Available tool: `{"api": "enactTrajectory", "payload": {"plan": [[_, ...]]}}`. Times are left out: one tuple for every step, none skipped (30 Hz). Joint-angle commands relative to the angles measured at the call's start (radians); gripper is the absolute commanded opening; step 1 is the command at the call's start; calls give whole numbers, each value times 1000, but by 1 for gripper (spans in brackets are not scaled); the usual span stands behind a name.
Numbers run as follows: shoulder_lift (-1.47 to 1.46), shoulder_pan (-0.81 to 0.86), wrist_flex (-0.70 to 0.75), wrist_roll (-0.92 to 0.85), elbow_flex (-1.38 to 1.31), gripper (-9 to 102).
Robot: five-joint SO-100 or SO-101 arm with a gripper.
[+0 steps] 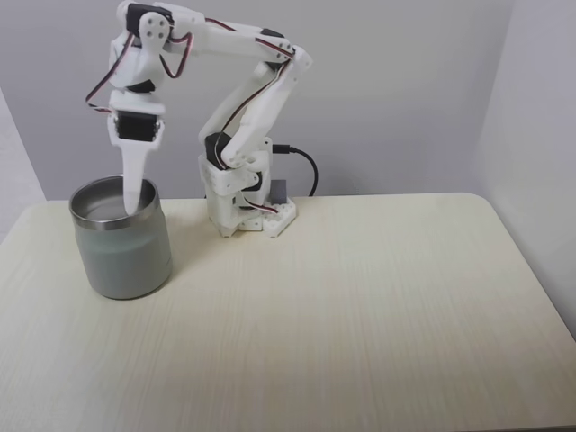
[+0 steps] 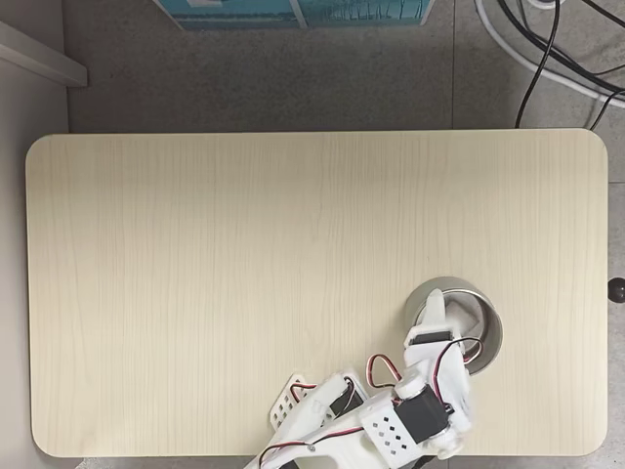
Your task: Grasp a dressing and put it in the cup.
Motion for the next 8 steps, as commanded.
{"api": "enactTrajectory", "payload": {"plan": [[-31,-25,-2,6,-6,30],[-34,-28,-2,8,-11,30],[-34,-31,-2,8,-15,30],[-35,-32,-3,8,-21,30],[-35,-32,-8,6,-28,30],[-37,-32,-15,5,-35,30],[-38,-31,-25,0,-43,30],[-38,-29,-35,-2,-49,30]]}}
